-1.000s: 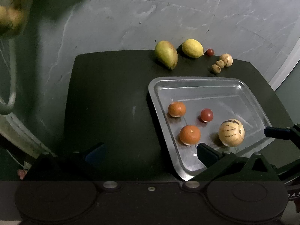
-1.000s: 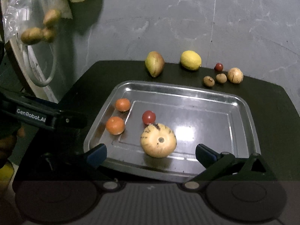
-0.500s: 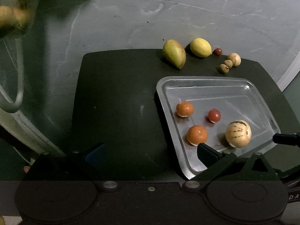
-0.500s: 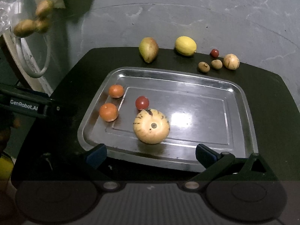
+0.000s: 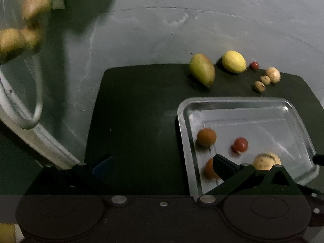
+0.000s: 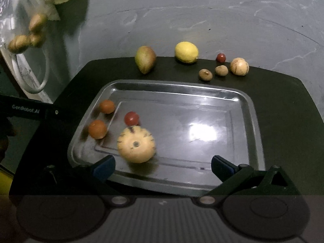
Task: Organize fruits
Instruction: 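Open both tools to drop the tangerine and cherry tomato into the tray, then move both tools forward past the tray toward the fruit row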
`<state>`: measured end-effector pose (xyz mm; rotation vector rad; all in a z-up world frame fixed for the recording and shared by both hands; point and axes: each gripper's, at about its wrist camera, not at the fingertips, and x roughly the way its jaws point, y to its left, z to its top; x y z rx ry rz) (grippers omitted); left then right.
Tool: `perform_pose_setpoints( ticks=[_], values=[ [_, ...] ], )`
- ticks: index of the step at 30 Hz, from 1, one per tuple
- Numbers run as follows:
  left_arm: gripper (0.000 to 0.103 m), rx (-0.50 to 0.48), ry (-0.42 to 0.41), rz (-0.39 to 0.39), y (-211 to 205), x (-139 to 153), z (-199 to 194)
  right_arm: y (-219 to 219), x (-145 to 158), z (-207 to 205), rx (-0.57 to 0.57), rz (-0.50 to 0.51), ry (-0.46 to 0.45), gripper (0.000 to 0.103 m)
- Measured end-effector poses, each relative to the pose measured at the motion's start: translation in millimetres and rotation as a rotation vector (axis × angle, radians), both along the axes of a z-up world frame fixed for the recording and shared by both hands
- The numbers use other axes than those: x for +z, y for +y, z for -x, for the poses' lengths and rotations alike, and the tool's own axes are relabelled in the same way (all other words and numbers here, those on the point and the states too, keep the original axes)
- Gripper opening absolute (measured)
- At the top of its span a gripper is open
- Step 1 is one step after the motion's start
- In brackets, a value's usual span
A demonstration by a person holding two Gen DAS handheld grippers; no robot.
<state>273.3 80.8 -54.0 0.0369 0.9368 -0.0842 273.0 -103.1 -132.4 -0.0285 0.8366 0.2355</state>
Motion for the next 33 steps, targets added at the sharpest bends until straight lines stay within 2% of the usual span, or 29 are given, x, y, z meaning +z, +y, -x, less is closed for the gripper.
perform_pose_setpoints(
  ticks=[8,13,18,24,33],
  values=[
    [0.102,0.076,-0.015,-0.02,-38,11,-16,-36,3,-19,0.016,-0.024,-0.055,0.103],
    [0.102,0.1,-0.024,0.003,-61,13,-20,-56,9,-34,0.012,0.009,-0.129,0.103],
    [0.102,0.108,-0.035,0.009,-92,13,-32,-79,10,-51,0.025,0.03,-0.159,0.103],
    [0.102,0.032,-0.071,-0.009,-134,12,-53,-119,13,-84,-0.008,-0.013,-0.169,0.103],
    [0.102,-0.155,-0.126,-0.086,-191,1,-78,-156,21,-149,-0.023,-0.171,-0.156,0.102]
  ],
)
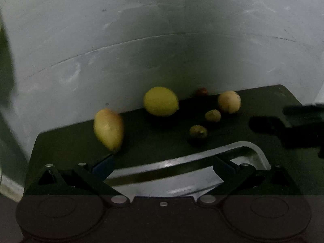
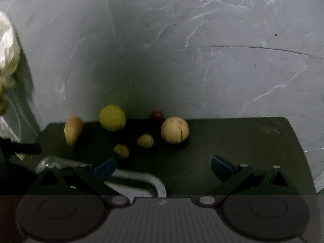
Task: Organize fruits
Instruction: 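Move both tools forward past the tray toward the fruit row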
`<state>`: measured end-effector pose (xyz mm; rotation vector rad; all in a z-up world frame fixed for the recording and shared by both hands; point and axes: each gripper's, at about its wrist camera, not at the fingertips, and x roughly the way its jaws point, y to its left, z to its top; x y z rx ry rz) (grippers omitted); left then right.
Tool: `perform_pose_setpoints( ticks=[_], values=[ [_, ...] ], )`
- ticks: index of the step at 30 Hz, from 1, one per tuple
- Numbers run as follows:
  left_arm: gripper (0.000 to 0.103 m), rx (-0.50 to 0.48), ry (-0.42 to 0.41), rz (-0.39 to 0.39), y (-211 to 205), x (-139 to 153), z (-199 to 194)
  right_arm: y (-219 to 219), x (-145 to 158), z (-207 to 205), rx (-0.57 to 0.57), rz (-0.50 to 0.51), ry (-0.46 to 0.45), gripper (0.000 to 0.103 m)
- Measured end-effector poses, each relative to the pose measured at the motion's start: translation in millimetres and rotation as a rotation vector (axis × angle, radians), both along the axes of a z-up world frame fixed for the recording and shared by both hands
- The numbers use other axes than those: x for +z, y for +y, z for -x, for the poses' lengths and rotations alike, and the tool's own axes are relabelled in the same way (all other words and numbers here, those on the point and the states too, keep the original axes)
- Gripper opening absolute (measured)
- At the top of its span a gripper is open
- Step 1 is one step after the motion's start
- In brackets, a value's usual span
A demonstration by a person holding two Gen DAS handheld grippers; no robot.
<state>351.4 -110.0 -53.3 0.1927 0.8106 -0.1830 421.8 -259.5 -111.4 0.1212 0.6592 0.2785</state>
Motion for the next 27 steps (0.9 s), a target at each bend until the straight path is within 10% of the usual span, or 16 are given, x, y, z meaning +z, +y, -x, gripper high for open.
perform_pose_setpoints(
  ticks=[17,27],
  values=[
    [0.101,-0.159,-0.009,-0.062,-38,-29,-38,1,-30,-76,0.044,-0.239,0.198,0.072],
    [0.083,-0.177,0.016,-0.028,-41,-33,-50,6,-41,-92,0.052,-0.267,0.237,0.055]
  ],
)
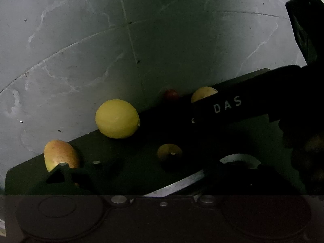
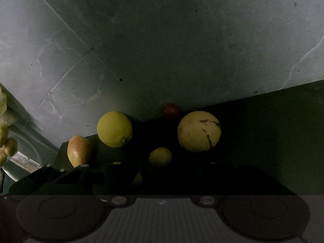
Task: Organize fruits
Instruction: 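Move both tools forward past the tray toward the fruit row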
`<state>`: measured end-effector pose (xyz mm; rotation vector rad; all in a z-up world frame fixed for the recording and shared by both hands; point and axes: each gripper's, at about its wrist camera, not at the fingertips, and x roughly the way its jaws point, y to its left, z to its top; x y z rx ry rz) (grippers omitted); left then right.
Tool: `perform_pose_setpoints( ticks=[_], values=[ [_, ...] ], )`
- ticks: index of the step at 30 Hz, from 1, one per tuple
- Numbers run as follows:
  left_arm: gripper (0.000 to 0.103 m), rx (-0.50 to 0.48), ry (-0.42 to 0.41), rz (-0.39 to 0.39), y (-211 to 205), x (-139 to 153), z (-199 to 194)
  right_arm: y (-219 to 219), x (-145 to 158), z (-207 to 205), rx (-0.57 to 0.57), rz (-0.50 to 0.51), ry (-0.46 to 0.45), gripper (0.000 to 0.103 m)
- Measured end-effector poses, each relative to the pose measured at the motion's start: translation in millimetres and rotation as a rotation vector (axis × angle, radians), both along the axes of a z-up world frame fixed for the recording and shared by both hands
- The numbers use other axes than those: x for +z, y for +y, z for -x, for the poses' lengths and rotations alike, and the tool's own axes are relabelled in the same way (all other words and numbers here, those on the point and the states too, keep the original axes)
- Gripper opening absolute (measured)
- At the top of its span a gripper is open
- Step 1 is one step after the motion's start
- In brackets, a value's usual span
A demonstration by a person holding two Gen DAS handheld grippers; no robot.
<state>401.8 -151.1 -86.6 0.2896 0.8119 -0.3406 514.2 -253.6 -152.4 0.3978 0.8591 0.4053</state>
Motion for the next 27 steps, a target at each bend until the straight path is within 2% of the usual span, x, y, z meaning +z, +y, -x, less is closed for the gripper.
perform_pose_setpoints(
  ticks=[8,11,14,22,27],
  values=[
    [0.07,-0.011,0.011,0.01,-2,-3,-5,2,-2,-3,0.001,-0.006,-0.001,0.044],
    [0.062,-0.016,0.014,0.012,-4,-4,-7,3,-3,-4,0.0,0.0,0.002,0.036],
    [0.05,-0.025,0.017,0.014,-4,-6,-9,3,-4,-5,0.0,0.0,0.005,0.03],
    [0.034,-0.039,0.027,0.014,-6,-10,-14,-1,-4,-1,-0.014,-0.007,0.004,0.029],
    [0.031,-0.042,0.03,0.024,-10,-12,-13,-5,-5,4,-0.031,-0.011,0.007,0.028]
  ],
)
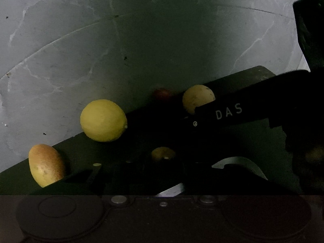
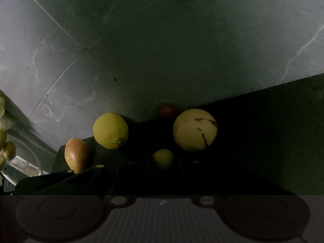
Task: Organize fruits
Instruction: 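Move both tools forward past the tray toward the fruit row, then grasp a small brown fruit with the left tool while the right tool grasps another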
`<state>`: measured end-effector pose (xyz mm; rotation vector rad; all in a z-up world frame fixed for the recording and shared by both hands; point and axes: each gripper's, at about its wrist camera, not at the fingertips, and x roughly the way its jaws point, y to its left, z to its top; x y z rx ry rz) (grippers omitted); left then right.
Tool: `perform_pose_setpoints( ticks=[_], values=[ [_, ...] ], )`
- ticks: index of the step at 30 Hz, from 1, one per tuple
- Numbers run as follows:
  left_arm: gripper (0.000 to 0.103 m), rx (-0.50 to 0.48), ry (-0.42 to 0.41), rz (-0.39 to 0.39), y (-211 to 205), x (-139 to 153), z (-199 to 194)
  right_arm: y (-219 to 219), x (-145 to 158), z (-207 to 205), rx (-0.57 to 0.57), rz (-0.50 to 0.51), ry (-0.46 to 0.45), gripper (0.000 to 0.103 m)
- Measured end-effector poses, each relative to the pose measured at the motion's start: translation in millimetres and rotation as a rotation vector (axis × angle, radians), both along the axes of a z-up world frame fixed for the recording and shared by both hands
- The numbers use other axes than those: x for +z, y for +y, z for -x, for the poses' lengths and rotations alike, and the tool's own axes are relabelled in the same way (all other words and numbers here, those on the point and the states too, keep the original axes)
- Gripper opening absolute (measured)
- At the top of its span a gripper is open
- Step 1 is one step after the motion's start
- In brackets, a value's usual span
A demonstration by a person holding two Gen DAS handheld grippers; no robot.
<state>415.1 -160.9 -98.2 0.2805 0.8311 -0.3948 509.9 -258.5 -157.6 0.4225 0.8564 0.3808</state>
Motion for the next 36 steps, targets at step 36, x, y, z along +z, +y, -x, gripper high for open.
perform_pose_setpoints(
  ticks=[36],
  values=[
    [0.031,-0.03,-0.017,0.089,45,32,55,6,40,106,-0.181,0.058,-0.039,0.029]
  ],
)
